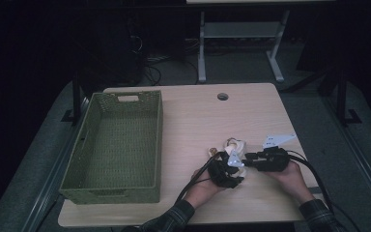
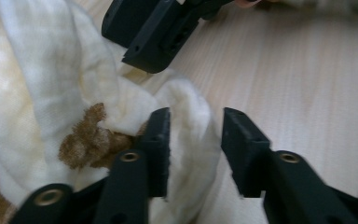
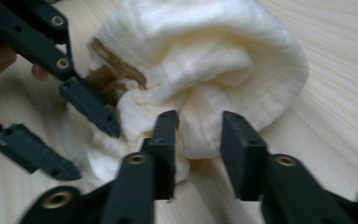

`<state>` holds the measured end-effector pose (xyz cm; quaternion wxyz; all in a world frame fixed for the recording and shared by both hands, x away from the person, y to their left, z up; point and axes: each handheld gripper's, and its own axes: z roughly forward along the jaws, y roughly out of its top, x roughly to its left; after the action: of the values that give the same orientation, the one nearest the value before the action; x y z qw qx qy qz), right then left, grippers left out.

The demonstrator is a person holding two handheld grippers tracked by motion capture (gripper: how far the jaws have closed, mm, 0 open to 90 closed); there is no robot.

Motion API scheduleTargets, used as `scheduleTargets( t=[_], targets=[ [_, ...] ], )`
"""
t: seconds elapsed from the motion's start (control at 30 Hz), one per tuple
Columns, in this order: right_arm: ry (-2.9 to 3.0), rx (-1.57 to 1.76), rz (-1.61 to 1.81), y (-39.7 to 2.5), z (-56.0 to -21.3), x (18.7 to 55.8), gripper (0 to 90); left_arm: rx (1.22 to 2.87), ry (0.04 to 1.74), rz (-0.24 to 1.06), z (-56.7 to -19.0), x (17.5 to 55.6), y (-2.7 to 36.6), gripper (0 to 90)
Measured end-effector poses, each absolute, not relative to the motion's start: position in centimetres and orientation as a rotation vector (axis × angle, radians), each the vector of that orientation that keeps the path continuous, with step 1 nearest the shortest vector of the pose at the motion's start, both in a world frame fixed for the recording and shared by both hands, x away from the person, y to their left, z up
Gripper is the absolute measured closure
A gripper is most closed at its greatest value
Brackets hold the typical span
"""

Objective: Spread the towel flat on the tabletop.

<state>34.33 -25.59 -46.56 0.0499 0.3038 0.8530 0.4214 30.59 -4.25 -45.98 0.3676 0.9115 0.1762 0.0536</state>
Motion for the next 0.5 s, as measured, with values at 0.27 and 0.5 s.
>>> scheduleTargets(
  t=[0.27,0.5],
  targets=[
    [2.593,0.921,1.224,-26.0,-46.4,34.7,87.8,2.322,0.494,0.113,-45.3,31.4,-3.0,87.1],
    [2.550,0.918,1.210,-27.3,-45.6,34.5,88.2,2.259,0.551,0.148,-43.6,32.0,-0.4,87.2]
  ],
)
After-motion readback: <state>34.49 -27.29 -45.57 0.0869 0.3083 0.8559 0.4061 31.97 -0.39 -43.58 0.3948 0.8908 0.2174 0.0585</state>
